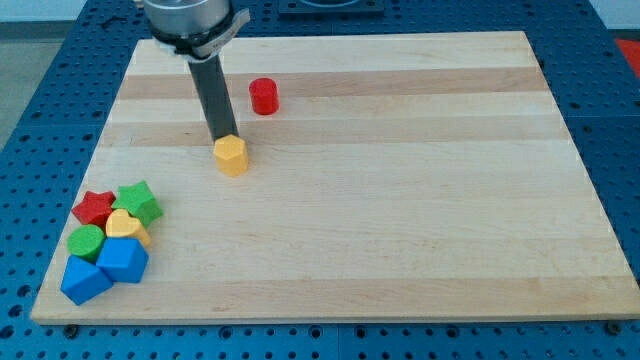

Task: Move the yellow hexagon towards the bottom left of the board

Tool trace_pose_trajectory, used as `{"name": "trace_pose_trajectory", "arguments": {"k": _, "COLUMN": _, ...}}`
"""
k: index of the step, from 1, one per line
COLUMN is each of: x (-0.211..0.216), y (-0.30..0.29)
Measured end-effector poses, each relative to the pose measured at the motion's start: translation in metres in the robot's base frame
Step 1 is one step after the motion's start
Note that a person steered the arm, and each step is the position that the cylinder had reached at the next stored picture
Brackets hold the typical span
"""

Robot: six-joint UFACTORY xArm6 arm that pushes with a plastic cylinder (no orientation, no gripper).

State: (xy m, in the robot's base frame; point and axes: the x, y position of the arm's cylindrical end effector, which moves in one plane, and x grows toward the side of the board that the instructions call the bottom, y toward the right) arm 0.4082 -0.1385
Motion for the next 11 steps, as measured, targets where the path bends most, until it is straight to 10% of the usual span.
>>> {"name": "trace_pose_trajectory", "arguments": {"k": 4, "x": 0.04, "y": 0.09}}
{"name": "trace_pose_trajectory", "arguments": {"k": 9, "x": 0.058, "y": -0.021}}
{"name": "trace_pose_trajectory", "arguments": {"k": 11, "x": 0.069, "y": 0.022}}
